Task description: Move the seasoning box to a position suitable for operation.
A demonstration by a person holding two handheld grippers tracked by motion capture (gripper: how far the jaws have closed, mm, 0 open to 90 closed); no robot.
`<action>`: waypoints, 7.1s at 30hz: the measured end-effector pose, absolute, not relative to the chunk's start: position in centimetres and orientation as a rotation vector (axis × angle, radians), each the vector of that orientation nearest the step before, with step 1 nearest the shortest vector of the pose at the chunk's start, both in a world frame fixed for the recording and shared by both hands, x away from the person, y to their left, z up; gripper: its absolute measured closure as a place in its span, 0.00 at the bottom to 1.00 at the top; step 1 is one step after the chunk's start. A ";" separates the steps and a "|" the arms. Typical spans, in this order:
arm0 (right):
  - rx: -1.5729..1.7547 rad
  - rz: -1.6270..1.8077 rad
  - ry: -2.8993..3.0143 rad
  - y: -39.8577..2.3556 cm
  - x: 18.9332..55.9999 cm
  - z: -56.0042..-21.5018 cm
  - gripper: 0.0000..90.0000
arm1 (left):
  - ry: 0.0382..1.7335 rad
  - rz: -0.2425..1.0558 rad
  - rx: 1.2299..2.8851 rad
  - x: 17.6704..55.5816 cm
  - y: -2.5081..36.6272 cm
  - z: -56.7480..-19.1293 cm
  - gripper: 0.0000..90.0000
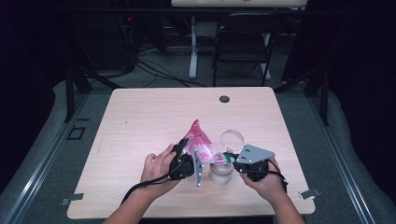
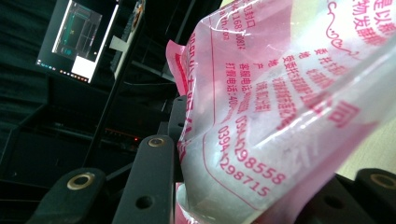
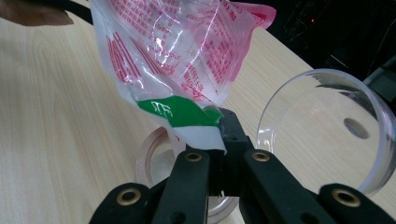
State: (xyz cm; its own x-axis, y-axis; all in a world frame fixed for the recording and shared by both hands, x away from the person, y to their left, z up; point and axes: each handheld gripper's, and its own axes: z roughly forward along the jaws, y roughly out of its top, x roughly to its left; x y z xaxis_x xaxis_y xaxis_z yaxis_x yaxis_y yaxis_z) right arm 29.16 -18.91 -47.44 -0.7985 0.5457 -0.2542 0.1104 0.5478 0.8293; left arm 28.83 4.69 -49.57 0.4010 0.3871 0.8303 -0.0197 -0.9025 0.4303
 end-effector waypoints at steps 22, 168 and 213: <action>0.496 1.199 2.269 -17.5 29.0 -46.8 1.00 | 0.412 1.417 2.276 28.4 5.7 -51.1 0.79; 0.551 1.369 2.158 -19.0 28.5 -45.2 0.65 | 0.913 0.597 2.067 32.4 13.5 -52.5 0.85; 0.609 1.372 2.153 -19.7 28.9 -45.5 0.64 | 1.396 0.722 1.942 34.0 26.9 -55.1 0.84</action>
